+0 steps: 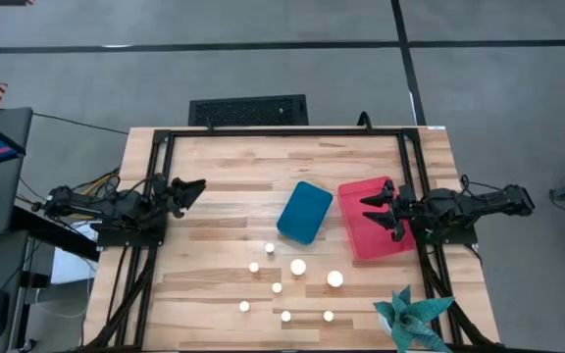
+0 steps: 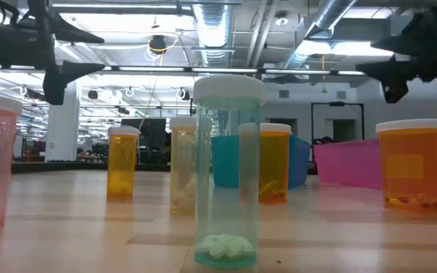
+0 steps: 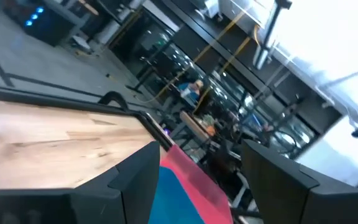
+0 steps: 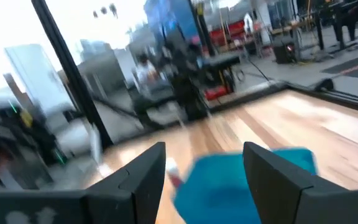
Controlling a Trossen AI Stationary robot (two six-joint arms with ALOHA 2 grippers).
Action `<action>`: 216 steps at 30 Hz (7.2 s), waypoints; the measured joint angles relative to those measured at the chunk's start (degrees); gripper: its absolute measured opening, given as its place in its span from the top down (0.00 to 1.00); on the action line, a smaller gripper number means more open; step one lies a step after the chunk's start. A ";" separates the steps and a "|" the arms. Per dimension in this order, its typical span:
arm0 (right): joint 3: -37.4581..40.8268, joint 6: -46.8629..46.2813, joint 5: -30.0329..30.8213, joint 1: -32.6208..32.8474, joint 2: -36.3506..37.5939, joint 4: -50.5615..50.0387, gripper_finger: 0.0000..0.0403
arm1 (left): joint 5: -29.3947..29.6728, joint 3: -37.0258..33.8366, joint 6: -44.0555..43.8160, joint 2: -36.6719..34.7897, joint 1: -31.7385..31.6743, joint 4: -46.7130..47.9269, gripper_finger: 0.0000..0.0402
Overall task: Pick and place medicine bottles into bin by pill shape (circle, oval)
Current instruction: Put the top right orange capsule bottle into the pink bin
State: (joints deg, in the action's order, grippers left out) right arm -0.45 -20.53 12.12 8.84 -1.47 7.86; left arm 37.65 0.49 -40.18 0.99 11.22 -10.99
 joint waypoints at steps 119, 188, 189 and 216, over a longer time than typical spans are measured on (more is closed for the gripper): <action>-62.71 -19.61 -10.52 19.58 -97.14 -44.64 0.25 | -5.82 46.45 13.98 24.98 0.02 27.11 0.22; -33.40 -16.50 2.88 -22.45 -58.15 -56.90 0.45 | -2.47 46.40 11.89 24.98 0.02 28.46 0.22; -32.93 -16.51 2.89 -22.68 -58.10 -56.51 0.45 | -2.45 46.40 11.89 24.98 0.01 28.47 0.22; -30.51 -16.49 2.36 -23.63 -58.02 -53.77 0.28 | -2.51 46.40 12.50 24.98 0.01 28.68 0.22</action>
State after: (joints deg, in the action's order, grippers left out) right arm -30.96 -37.02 14.48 -14.79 -59.48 -45.91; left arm 35.15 46.89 -27.68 25.98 11.23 17.69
